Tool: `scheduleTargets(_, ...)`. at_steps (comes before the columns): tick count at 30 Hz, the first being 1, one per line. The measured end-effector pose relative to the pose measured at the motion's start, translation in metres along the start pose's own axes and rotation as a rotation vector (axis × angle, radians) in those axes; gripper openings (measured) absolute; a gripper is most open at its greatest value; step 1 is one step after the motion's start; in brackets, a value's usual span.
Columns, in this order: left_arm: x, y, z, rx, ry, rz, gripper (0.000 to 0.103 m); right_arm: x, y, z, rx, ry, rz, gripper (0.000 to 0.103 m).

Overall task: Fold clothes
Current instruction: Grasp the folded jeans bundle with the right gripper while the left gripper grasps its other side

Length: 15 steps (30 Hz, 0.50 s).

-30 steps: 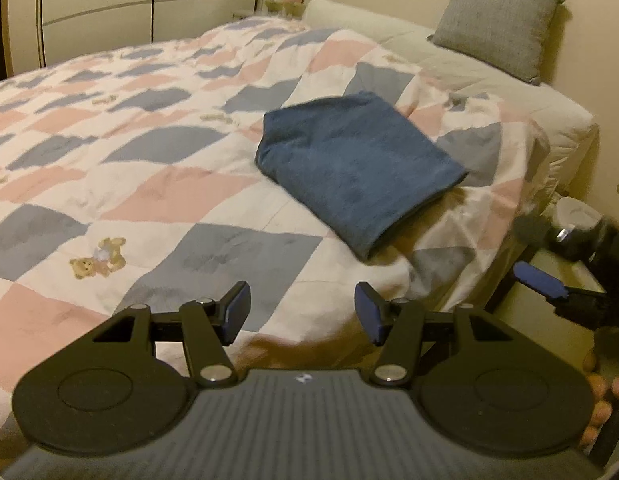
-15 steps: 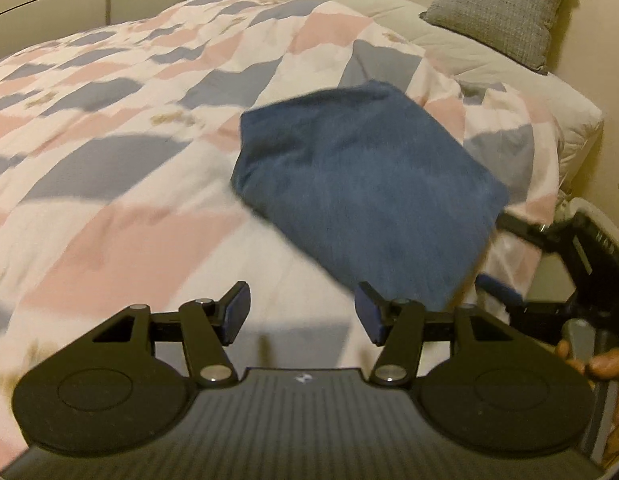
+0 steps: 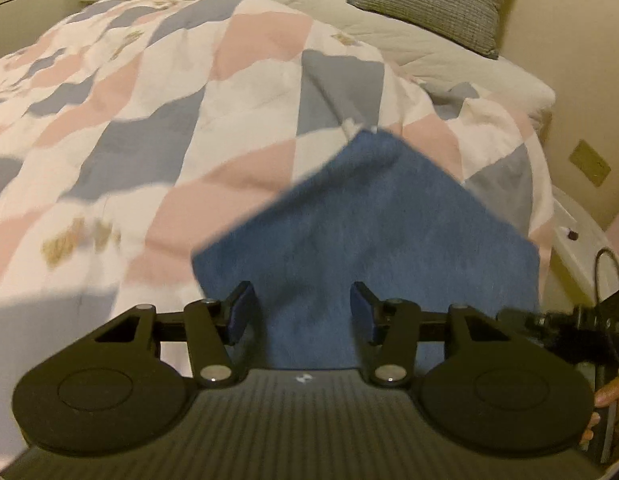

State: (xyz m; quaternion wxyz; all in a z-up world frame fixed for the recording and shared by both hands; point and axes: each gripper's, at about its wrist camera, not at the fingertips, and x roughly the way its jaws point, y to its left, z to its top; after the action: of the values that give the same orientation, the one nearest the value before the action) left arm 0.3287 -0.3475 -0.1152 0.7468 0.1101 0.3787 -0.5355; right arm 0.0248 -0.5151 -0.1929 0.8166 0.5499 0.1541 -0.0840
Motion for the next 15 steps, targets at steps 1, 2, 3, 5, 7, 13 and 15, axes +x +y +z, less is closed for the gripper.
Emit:
scheduleTargets(1,0.003,0.004,0.011,0.015,0.014,-0.021,0.056,0.0,0.003,0.003,0.014,0.011,-0.013,0.056)
scheduleTargets(2,0.007,0.007,0.021,0.03,0.031,-0.04,0.06,0.0,0.006,0.005,0.023,0.022,-0.028,0.056)
scheduleTargets(3,0.013,0.012,0.03,0.042,0.054,-0.056,0.061,0.002,0.008,0.008,0.033,0.035,-0.046,0.056)
scheduleTargets(5,0.029,0.02,0.042,0.045,0.105,-0.109,0.063,0.006,0.008,0.014,0.07,0.057,-0.079,0.055)
scheduleTargets(7,0.048,0.028,0.048,0.035,0.158,-0.175,0.066,0.008,0.009,0.019,0.119,0.075,-0.105,0.055)
scheduleTargets(13,0.103,0.053,0.068,0.004,0.317,-0.374,0.084,0.015,0.022,0.029,0.126,0.129,-0.17,0.055)
scheduleTargets(15,0.122,0.06,0.074,-0.007,0.37,-0.443,0.079,0.017,0.02,0.029,0.134,0.138,-0.175,0.055)
